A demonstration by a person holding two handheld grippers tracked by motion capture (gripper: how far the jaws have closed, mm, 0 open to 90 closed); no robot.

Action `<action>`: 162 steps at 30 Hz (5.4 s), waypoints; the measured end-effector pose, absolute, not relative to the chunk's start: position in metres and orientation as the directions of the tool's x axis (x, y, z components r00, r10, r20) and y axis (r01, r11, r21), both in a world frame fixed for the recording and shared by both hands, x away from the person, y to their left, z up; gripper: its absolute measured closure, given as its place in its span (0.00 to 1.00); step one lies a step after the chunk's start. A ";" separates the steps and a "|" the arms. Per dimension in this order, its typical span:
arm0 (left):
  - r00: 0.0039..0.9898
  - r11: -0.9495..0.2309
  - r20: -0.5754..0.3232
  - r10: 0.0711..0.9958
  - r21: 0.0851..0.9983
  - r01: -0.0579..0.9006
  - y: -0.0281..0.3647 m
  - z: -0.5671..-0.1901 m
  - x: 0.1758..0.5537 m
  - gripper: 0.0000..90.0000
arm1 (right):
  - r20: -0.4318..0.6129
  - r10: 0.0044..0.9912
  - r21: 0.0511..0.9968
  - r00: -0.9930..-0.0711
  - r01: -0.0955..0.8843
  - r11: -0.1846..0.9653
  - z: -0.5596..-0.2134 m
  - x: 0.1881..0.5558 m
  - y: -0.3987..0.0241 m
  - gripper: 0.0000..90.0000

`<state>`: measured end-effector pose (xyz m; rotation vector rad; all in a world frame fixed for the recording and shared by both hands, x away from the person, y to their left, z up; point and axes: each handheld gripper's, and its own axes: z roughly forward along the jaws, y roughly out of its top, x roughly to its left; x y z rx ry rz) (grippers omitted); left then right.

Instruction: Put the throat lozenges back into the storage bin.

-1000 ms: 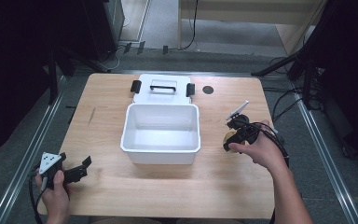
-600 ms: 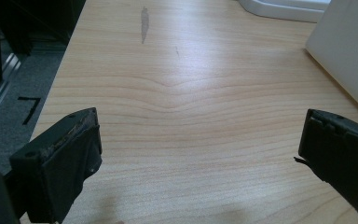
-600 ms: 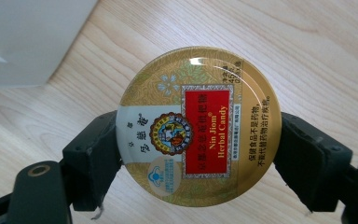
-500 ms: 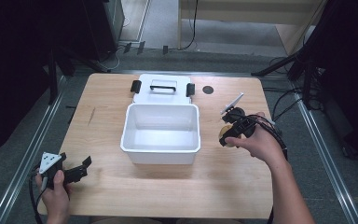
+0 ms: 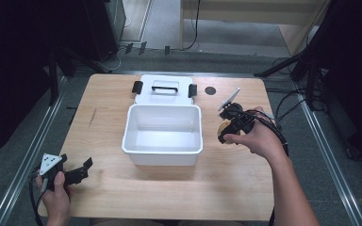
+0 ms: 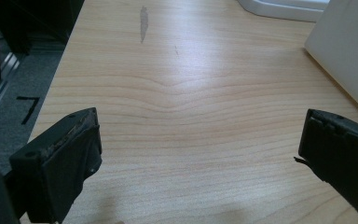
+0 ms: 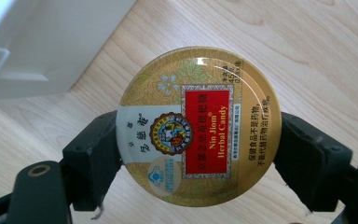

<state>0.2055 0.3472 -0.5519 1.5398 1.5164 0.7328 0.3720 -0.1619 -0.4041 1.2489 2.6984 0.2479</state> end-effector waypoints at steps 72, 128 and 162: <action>0.104 0.090 -0.163 0.981 0.859 0.504 0.348 -0.552 0.207 0.00 | -0.106 0.637 0.232 -0.763 0.604 0.762 -0.359 0.375 -0.060 0.23; 0.107 0.090 -0.165 0.980 0.859 0.504 0.348 -0.552 0.207 0.00 | -0.175 0.355 0.211 -0.919 0.317 0.925 -0.417 0.369 -0.041 0.22; 0.107 0.088 -0.164 0.981 0.858 0.506 0.348 -0.552 0.207 0.00 | -0.166 0.298 0.059 -0.940 0.292 0.955 -0.437 0.369 -0.025 0.22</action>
